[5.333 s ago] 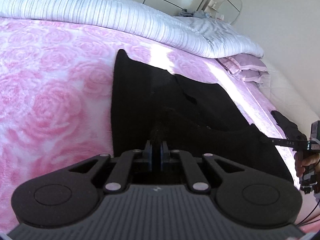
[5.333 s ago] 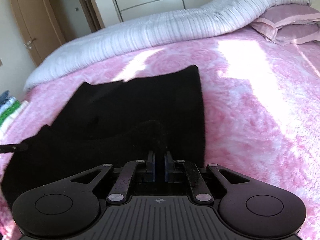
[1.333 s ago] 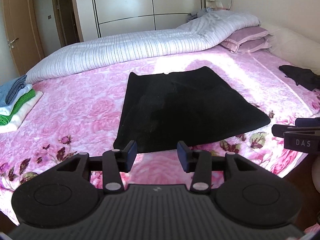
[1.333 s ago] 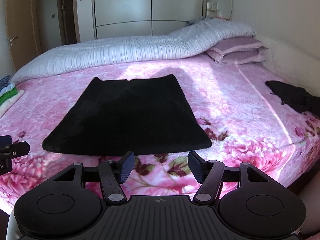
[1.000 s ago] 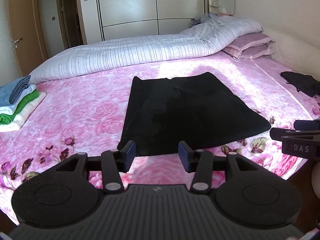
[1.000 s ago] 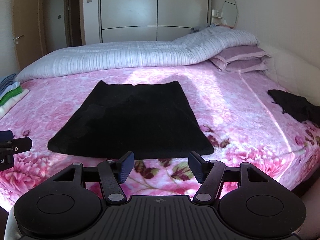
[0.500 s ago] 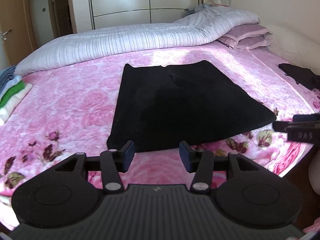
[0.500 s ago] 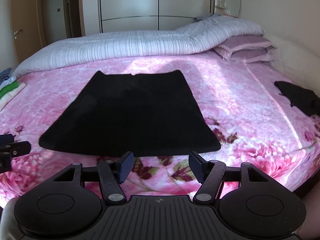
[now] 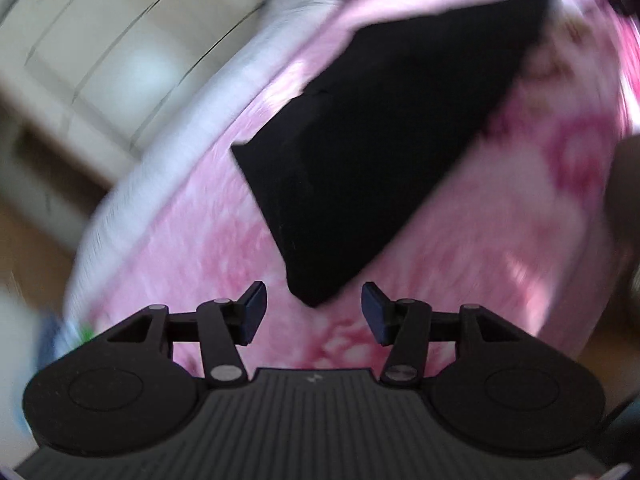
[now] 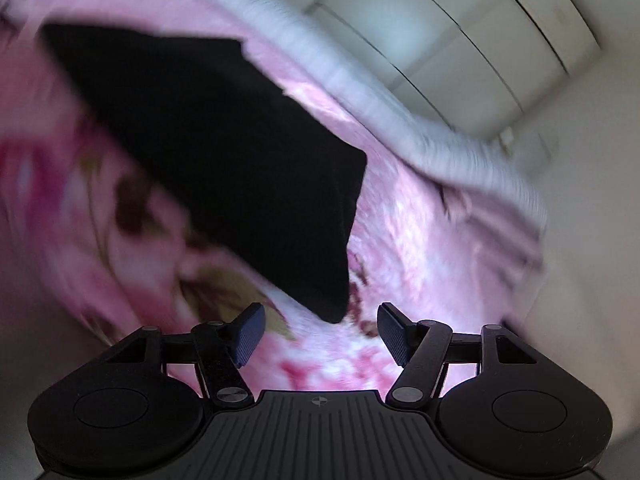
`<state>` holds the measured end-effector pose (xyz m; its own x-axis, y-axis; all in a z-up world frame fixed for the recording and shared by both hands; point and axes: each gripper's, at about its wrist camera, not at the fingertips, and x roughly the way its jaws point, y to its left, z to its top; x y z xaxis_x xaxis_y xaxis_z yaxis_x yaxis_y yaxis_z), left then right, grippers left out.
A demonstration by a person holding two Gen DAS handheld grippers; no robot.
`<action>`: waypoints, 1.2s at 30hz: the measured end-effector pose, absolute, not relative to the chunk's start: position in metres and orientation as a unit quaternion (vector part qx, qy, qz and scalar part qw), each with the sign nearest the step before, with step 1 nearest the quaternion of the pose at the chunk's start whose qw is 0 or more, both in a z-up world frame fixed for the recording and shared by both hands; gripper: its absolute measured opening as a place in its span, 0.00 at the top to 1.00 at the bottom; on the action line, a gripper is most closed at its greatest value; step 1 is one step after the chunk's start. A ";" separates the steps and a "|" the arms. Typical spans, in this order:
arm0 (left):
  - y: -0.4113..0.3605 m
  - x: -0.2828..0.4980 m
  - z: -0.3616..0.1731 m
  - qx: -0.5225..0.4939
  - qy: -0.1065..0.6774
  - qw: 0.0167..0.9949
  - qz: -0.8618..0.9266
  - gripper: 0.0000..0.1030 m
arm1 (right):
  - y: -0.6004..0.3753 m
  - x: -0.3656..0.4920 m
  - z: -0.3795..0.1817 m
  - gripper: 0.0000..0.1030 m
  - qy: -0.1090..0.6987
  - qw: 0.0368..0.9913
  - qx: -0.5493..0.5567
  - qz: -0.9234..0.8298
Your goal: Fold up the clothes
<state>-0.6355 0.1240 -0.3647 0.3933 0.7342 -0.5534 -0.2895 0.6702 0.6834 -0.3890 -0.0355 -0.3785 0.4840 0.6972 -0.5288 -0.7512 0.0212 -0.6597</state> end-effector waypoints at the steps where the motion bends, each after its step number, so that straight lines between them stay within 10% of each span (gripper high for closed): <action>1: 0.124 -0.633 -0.373 0.288 0.453 0.786 0.307 0.53 | -0.036 -0.387 -0.386 0.37 0.007 0.701 -0.504 0.504; 14: 0.152 -0.631 -0.426 0.497 0.439 0.729 0.172 0.60 | -0.011 -0.343 -0.440 0.40 -0.148 0.579 -0.618 0.511; 18: 0.161 -0.631 -0.431 0.519 0.419 0.728 0.158 0.60 | -0.004 -0.337 -0.442 0.56 -0.170 0.563 -0.621 0.519; 24: 0.165 -0.635 -0.448 0.545 0.405 0.723 0.130 0.87 | -0.002 -0.332 -0.458 0.83 -0.197 0.531 -0.632 0.530; 36: 0.169 -0.642 -0.415 0.478 0.419 0.765 0.106 0.91 | 0.002 -0.322 -0.433 0.92 -0.149 0.501 -0.642 0.561</action>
